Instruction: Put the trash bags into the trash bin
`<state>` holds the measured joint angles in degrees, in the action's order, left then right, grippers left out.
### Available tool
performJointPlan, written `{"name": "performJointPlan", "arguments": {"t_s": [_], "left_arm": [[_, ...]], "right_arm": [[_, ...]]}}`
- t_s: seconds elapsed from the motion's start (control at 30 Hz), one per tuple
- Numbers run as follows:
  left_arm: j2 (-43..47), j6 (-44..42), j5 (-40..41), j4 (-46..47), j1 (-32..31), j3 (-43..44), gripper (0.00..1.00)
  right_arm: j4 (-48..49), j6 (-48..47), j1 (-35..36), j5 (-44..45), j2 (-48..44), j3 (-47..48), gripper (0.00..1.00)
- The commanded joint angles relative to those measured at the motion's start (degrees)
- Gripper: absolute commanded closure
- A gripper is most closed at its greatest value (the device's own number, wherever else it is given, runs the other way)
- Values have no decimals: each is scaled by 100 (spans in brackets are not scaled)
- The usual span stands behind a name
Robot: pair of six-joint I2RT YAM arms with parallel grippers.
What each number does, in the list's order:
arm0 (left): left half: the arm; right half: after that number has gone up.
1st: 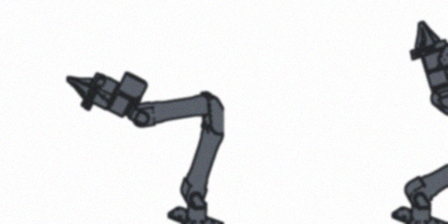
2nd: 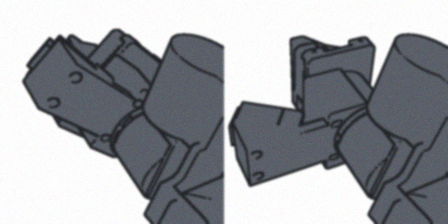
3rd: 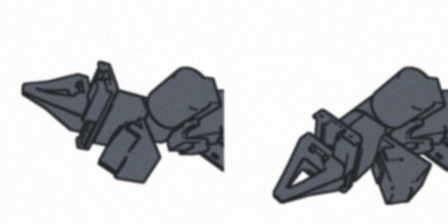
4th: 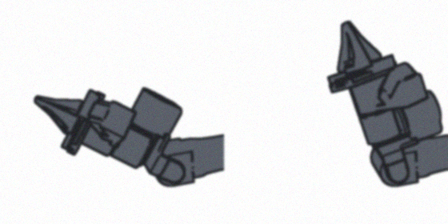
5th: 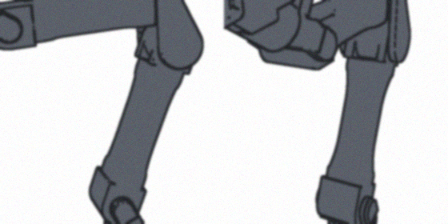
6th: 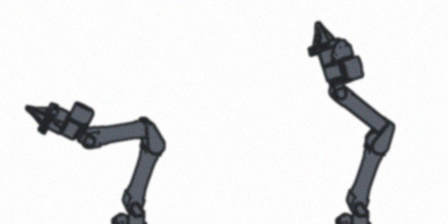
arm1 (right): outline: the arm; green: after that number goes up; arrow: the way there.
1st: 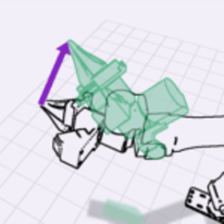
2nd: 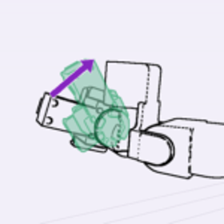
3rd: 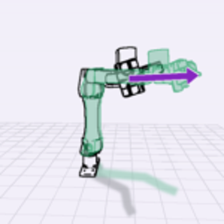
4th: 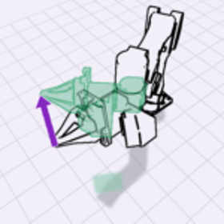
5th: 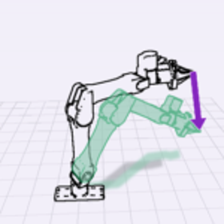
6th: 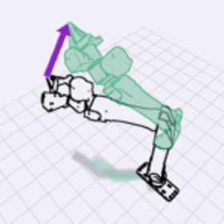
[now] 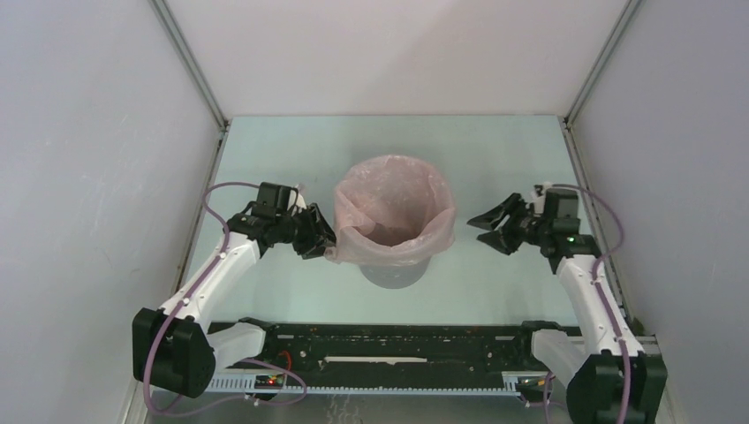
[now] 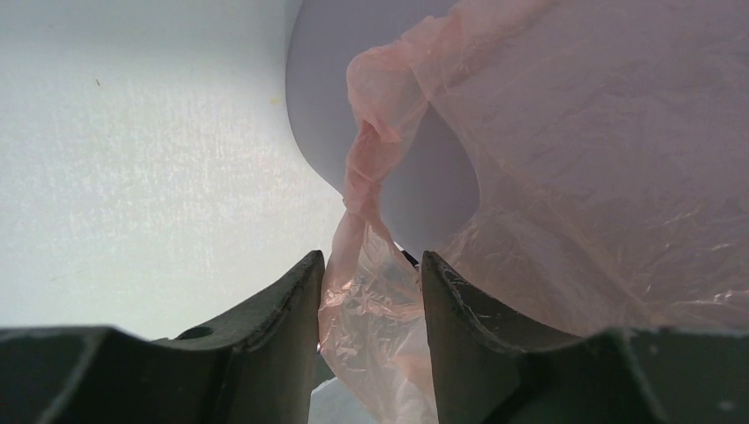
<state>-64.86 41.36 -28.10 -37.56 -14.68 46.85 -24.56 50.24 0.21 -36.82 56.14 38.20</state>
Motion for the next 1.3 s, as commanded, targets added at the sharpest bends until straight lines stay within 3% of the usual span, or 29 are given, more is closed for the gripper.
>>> {"name": "performJointPlan", "arguments": {"t_s": [0.0,0.07,0.1,0.23,0.33,0.43,0.53,0.77,0.9,1.03,1.1,1.27], "left_arm": [[52,-109,-44,2,-18,62,50],[41,-104,-80,22,-18,37,50],[33,-90,-94,40,-19,30,50],[-54,28,-232,197,-23,-12,50],[-116,85,-275,295,-27,-17,50],[-202,80,-316,349,-31,-38,51],[-283,25,-315,350,-37,-50,51],[-339,-8,-239,355,-90,-104,52],[-293,65,-183,405,-176,-160,52],[-309,121,-130,438,-307,-176,51],[-327,146,-98,460,-354,-173,51],[-254,176,11,502,-387,-176,51]], "right_arm": [[-1447,-1492,-585,-76,-307,1327,34],[-1888,-1759,-453,-63,-204,2074,31],[-1969,-1780,-277,-2,-165,2432,25],[-1857,-1556,1023,677,6,3489,21],[-1361,-1484,2212,1326,242,3854,1],[-1413,-2244,3582,2216,778,4454,0],[-1997,-2734,4244,2949,1608,5132,0],[-3083,-3029,4854,4673,3265,6020,0],[-3078,-3074,4979,5013,3907,6044,0],[-2543,-2623,5005,5539,4582,6277,0],[-2199,-1969,4971,5413,4789,6389,0],[-183,-1670,4980,4863,4245,5358,0]]}}
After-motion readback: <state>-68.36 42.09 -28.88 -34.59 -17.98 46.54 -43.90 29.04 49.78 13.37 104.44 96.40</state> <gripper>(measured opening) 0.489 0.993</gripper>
